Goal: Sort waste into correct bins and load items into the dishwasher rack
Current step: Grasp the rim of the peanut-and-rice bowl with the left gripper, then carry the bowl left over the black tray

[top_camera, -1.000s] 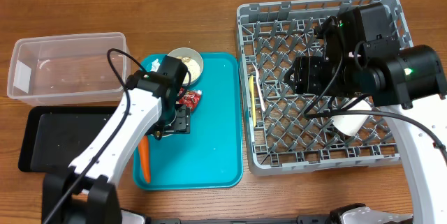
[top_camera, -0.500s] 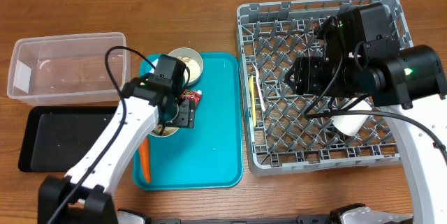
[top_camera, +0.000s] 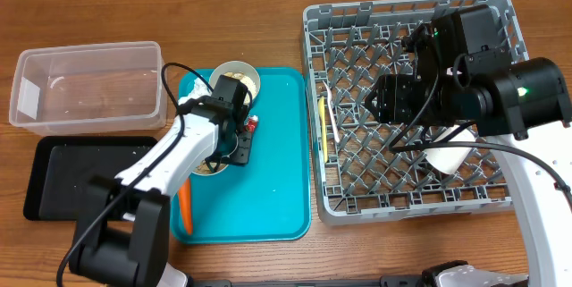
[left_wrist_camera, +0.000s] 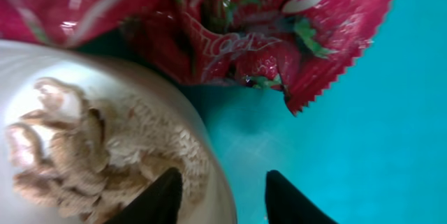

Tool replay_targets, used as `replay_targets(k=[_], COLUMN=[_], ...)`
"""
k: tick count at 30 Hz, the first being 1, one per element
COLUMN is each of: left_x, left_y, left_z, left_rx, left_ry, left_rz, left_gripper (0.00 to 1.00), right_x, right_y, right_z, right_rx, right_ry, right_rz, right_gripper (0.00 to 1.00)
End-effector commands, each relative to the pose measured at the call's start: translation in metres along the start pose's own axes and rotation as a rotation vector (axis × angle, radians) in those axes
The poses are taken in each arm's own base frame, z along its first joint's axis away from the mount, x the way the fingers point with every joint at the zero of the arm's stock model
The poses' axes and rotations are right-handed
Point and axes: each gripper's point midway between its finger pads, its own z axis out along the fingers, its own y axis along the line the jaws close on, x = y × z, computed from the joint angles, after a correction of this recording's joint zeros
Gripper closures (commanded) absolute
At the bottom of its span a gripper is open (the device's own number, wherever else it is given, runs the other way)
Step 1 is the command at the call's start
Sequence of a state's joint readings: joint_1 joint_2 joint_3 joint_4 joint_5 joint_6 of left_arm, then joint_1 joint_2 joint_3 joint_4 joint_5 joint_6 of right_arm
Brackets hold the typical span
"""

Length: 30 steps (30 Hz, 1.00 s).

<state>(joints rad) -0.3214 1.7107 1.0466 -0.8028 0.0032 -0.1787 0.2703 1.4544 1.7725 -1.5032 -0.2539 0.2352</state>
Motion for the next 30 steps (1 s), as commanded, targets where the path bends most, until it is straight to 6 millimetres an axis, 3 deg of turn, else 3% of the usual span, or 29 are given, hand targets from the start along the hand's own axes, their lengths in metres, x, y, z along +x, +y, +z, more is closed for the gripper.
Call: replay_targets(k=[1, 7, 11, 17, 19, 20, 24, 30], left_x=[0.005, 0.006, 0.012, 0.016, 0.015, 0.014, 0.017, 0.026], left_y=[0.001, 0.001, 0.002, -0.005, -0.009, -0.008, 0.018, 0.067], left_z=[0.012, 0.009, -0.005, -0.056, -0.078, -0.101, -0.137, -0.161], left_rx=[-0.016, -0.021, -0.025, 0.047, 0.103, 0.158, 0.199, 0.296], left_ry=[0.037, 0.039, 0.049, -0.018, -0.071, -0.137, -0.247, -0.318], left_rz=[0.019, -0.073, -0.15, -0.208, -0.216, -0.247, -0.348, -0.472], left_gripper=[0.73, 0.96, 0.96, 0.96, 0.96, 0.96, 0.96, 0.96], right_x=[-0.001, -0.001, -0.001, -0.001, -0.001, -0.001, -0.001, -0.002], right_y=[0.0, 0.0, 0.0, 0.0, 0.0, 0.0, -0.001, -0.003], right_z=[0.0, 0.0, 0.0, 0.0, 0.0, 0.0, -0.001, -0.001], right_rx=[0.006, 0.006, 0.006, 0.007, 0.007, 0.007, 0.014, 0.025], right_ry=[-0.008, -0.008, -0.008, -0.008, -0.008, -0.008, -0.011, -0.013], right_rz=[-0.009, -0.009, -0.01, -0.013, -0.013, -0.013, -0.013, -0.013], right_gripper=[0.33, 0.34, 0.33, 0.33, 0.33, 0.33, 0.33, 0.33])
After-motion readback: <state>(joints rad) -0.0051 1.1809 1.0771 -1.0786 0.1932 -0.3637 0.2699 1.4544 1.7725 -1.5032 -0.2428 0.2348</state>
